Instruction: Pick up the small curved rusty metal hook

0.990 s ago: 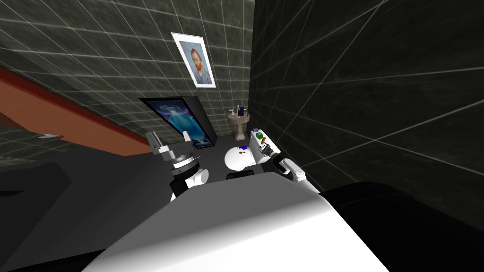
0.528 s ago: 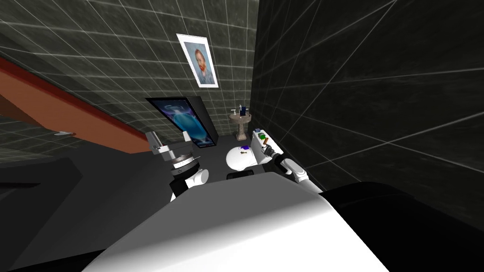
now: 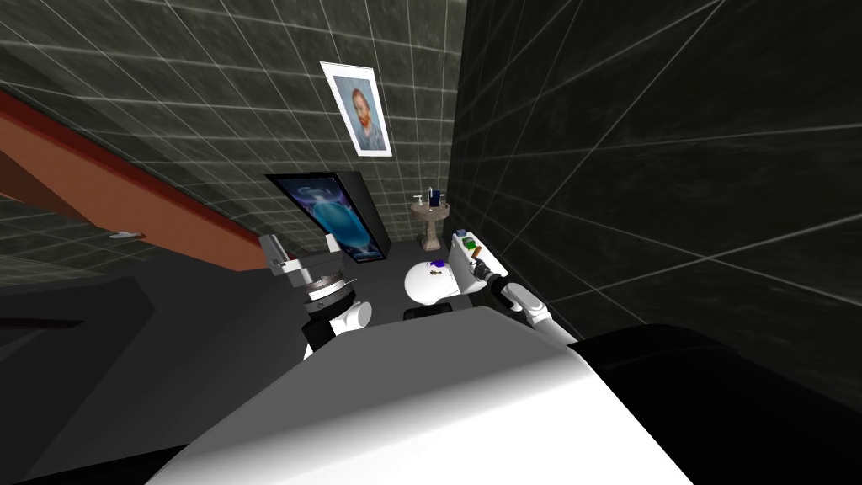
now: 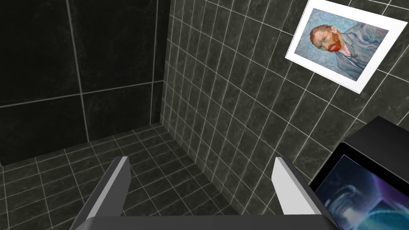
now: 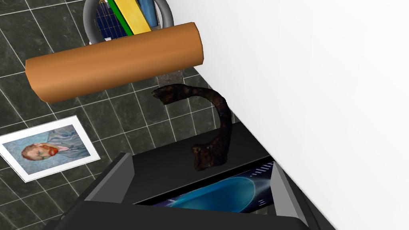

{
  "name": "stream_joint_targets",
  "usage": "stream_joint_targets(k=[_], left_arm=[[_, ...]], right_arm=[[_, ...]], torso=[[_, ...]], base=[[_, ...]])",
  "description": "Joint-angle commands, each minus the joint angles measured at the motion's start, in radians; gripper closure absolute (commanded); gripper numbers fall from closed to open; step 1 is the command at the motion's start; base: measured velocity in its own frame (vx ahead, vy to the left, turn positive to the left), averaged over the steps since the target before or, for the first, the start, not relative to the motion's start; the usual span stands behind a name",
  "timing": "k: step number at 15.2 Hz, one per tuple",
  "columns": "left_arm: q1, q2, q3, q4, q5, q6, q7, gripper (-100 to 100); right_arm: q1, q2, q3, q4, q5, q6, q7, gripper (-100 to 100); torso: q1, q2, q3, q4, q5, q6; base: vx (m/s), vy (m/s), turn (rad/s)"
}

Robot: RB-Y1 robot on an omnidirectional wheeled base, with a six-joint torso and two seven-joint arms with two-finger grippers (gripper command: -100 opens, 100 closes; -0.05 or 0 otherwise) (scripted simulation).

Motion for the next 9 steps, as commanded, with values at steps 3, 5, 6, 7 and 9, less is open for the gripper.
stream_joint_targets(k=[3,5,6,7,9], left_arm=[[0.0,0.0,0.0,0.0,0.0,0.0,0.0,0],[0.0,0.0,0.0,0.0,0.0,0.0,0.0,0],[0.0,0.0,0.0,0.0,0.0,0.0,0.0,0],[0.0,0.0,0.0,0.0,0.0,0.0,0.0,0],[0.0,0.0,0.0,0.0,0.0,0.0,0.0,0]], right_arm=[[0.009,0.0,-0.004,0.006,-0.055,-0.014,0.062,-100],[0.017,-0.001,-0.007,0.01,-0.102,-0.025,0.111,-100],[0.017,-0.001,-0.007,0.01,-0.102,-0.025,0.111,-100],[0.021,-0.001,-0.008,0.012,-0.125,-0.03,0.135,-100],[0.024,-0.001,-0.01,0.014,-0.149,-0.036,0.16,-100]], torso=[[0.0,-0.002,-0.001,0.0,0.0,0.0],[0.0,-0.003,-0.002,-0.001,0.0,0.0],[0.0,-0.001,-0.001,-0.001,0.0,0.0],[-0.001,0.0,-0.001,-0.001,-0.001,0.0],[-0.002,0.001,0.0,-0.001,-0.002,0.001]], base=[[0.057,0.013,-0.029],[0.037,0.018,-0.026],[-0.005,0.011,-0.031],[-0.001,0.01,-0.027],[-0.001,0.009,-0.025]])
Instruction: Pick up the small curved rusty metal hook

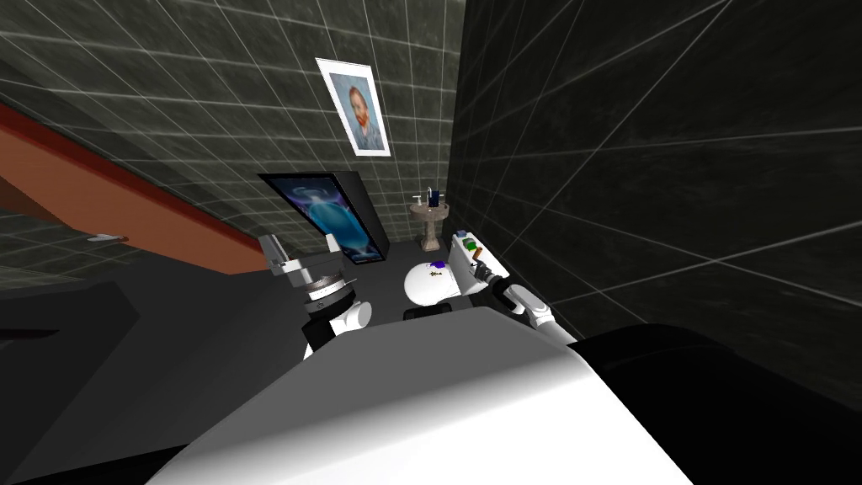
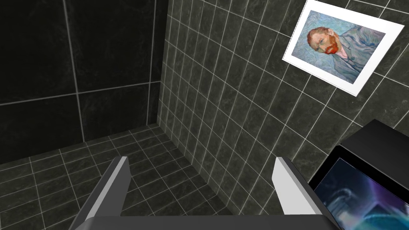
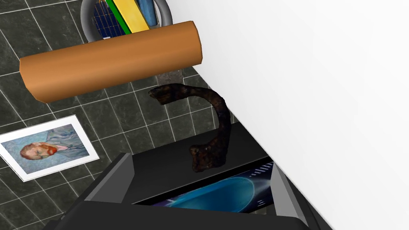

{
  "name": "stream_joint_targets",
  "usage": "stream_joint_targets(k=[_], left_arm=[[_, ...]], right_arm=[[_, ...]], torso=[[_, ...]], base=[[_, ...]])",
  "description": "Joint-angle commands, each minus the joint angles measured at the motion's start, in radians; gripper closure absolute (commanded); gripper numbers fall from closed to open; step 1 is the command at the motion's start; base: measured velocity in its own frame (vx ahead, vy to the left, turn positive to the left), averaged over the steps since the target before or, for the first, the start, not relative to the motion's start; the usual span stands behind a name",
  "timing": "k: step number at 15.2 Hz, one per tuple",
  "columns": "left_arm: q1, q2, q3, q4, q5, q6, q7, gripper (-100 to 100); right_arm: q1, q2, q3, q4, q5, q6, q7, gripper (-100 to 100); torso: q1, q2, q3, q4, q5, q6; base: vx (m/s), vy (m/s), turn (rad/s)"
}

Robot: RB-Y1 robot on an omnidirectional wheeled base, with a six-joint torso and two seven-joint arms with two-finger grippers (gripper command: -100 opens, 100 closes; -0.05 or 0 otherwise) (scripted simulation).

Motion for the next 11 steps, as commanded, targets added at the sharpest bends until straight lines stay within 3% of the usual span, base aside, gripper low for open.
stream_joint_targets(k=[1,2,11], left_arm=[[0.0,0.0,0.0,0.0,0.0,0.0,0.0,0],[0.0,0.0,0.0,0.0,0.0,0.0,0.0,0],[0.0,0.0,0.0,0.0,0.0,0.0,0.0,0]], right_arm=[[0.007,-0.001,-0.001,0.003,-0.035,-0.007,0.038,-100],[0.011,-0.002,-0.002,0.005,-0.058,-0.013,0.062,-100],[0.011,-0.002,-0.002,0.005,-0.058,-0.013,0.062,-100]], torso=[[0.0,0.0,0.0,0.0,0.0,0.0],[0.0,0.0,0.0,0.0,0.0,0.0],[-0.003,0.001,0.0,-0.001,-0.001,0.001]], base=[[-0.001,0.011,-0.031],[-0.001,0.011,-0.033],[0.0,0.002,-0.005]])
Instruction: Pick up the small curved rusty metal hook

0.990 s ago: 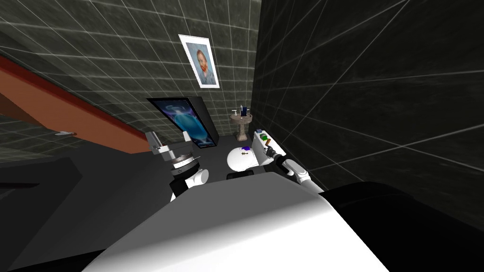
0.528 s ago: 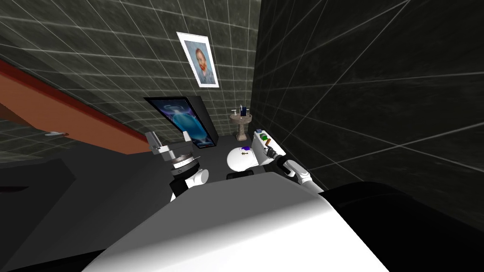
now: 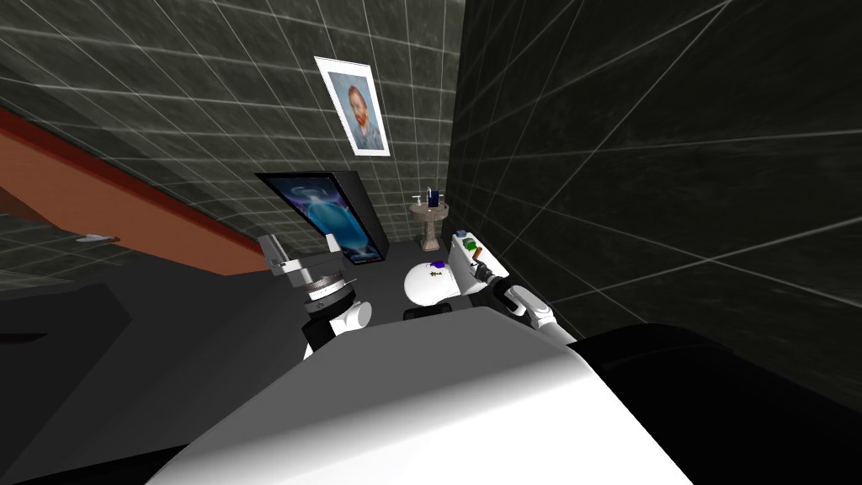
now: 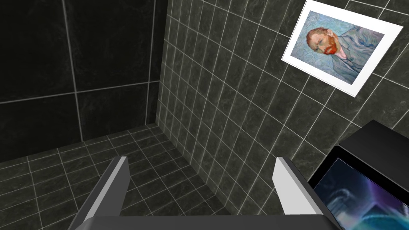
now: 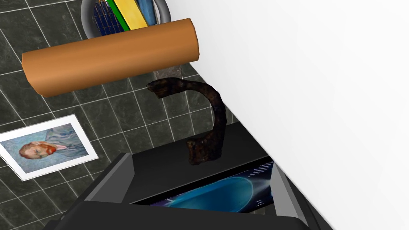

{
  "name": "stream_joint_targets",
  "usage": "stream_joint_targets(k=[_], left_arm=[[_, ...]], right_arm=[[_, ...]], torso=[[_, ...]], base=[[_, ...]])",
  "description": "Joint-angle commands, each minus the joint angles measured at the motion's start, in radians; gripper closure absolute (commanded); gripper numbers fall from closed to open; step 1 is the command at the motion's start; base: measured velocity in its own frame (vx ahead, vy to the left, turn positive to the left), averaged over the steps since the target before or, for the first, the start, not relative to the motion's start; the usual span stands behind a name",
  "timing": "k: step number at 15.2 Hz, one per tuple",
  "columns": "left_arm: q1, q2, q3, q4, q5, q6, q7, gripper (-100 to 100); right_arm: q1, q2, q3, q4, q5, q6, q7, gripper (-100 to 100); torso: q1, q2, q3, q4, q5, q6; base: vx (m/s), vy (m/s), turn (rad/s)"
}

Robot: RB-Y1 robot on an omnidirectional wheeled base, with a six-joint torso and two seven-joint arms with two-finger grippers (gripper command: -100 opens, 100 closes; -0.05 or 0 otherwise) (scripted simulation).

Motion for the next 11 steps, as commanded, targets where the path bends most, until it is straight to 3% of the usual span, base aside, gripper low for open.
stream_joint_targets(k=[1,2,7,8,11], left_arm=[[0.0,0.0,0.0,0.0,0.0,0.0,0.0,0],[0.0,0.0,0.0,0.0,0.0,0.0,0.0,0],[0.0,0.0,0.0,0.0,0.0,0.0,0.0,0],[0.0,0.0,0.0,0.0,0.0,0.0,0.0,0],[0.0,0.0,0.0,0.0,0.0,0.0,0.0,0]], right_arm=[[0.0,0.0,0.0,0.0,0.0,0.0,0.0,-100],[0.0,0.0,0.0,0.0,0.0,0.0,0.0,100],[0.0,0.0,0.0,0.0,0.0,0.0,0.0,100],[-0.015,0.032,-0.001,0.008,0.019,0.018,0.028,-100],[-0.033,0.07,-0.002,0.017,0.041,0.04,0.06,-100]], torso=[[0.0,0.0,0.0,0.0,0.0,0.0],[0.0,0.0,0.0,0.0,0.0,0.0],[0.0,0.0,0.0,0.0,0.0,0.0],[0.0,0.0,0.0,0.0,0.0,0.0],[0.0,0.0,0.0,0.0,0.0,0.0]], base=[[0.0,0.0,0.0],[0.0,0.0,0.0],[0.0,0.0,0.0],[0.0,0.0,-0.012],[-0.001,0.004,-0.017]])
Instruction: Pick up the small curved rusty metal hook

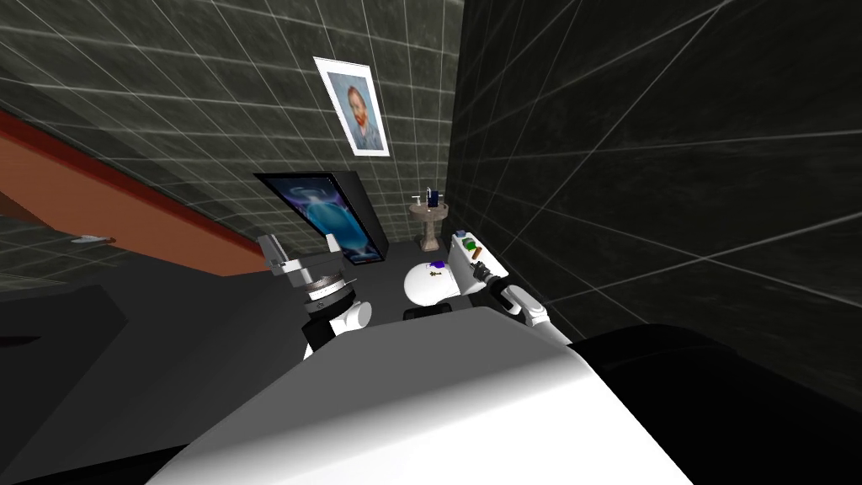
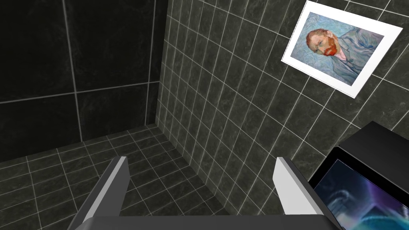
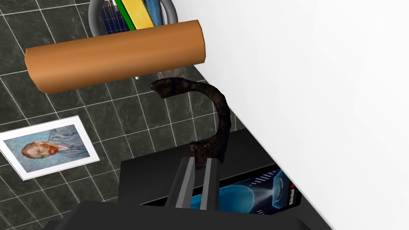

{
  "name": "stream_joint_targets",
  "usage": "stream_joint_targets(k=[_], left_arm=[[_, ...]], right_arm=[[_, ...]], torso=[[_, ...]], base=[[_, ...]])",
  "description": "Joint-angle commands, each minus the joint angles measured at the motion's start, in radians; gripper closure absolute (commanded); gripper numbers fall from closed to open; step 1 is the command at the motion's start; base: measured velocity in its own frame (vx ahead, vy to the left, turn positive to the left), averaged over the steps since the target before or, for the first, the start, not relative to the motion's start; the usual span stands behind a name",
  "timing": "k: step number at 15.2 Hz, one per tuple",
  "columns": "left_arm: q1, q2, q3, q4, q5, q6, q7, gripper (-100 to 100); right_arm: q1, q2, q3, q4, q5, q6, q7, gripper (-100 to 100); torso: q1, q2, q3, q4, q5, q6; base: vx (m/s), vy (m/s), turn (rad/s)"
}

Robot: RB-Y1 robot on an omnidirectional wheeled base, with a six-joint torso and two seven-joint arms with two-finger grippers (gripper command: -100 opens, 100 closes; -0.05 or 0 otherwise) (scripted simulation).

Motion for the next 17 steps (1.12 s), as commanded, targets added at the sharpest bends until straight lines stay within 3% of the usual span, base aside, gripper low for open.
stream_joint_targets(k=[1,14,16,17], left_arm=[[0.0,0.0,0.0,0.0,0.0,0.0,0.0,0],[0.0,0.0,0.0,0.0,0.0,0.0,0.0,0],[0.0,0.0,0.0,0.0,0.0,0.0,0.0,0],[0.0,0.0,0.0,0.0,0.0,0.0,0.0,0]], right_arm=[[-0.019,0.036,0.0,0.01,0.022,0.023,0.034,-100],[-0.112,0.231,-0.005,0.066,0.128,0.134,0.19,-100],[-0.122,0.252,-0.005,0.072,0.14,0.146,0.207,-100],[-0.116,0.236,-0.003,0.068,0.132,0.14,0.193,-100]], torso=[[0.0,0.0,0.0,0.0,0.0,0.0],[0.0,-0.002,-0.001,0.0,0.0,0.0],[0.0,-0.002,-0.001,0.0,0.0,0.0],[-0.001,-0.002,-0.001,0.0,0.0,0.0]], base=[[-0.001,0.002,-0.027],[0.0,0.003,-0.01],[0.0,0.003,-0.008],[0.0,0.0,0.0]])
